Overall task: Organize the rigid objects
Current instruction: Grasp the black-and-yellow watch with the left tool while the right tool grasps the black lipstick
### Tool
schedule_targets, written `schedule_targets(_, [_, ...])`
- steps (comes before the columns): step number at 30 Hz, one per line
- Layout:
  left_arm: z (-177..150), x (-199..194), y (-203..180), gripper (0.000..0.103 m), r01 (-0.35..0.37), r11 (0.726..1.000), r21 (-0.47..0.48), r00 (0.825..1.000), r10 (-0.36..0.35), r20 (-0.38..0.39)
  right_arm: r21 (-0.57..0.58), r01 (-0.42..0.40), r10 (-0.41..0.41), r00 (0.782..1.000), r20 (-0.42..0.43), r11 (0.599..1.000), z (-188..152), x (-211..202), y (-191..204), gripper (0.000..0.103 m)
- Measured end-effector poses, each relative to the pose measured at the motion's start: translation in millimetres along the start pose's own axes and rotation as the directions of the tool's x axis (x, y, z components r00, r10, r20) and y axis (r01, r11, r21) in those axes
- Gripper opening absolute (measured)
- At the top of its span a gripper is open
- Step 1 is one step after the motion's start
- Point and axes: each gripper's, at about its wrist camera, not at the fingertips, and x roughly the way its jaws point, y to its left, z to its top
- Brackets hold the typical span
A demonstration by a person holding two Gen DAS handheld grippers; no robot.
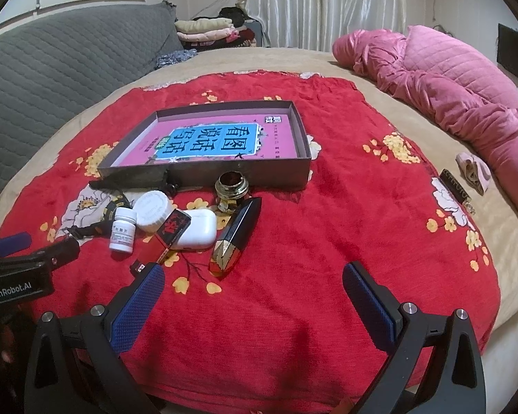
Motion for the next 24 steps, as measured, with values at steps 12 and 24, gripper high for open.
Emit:
schedule_targets(12, [91.7,127.3,91.0,0.099,0.001,1.0,0.009,1.0,-0.001,-0.029,0.01,-0.012,0.013,0.999,-0.032,1.0,5.6,22.6,-0.5,0.103])
schedule_targets(24, [116.2,178.8,119.4,0.098,0.008,0.999,0.036,0.999,-0.006,-0.053,0.049,0.036,-0.031,0.994,-0.108,0.998,18.2,54.1,-5.3,0.102])
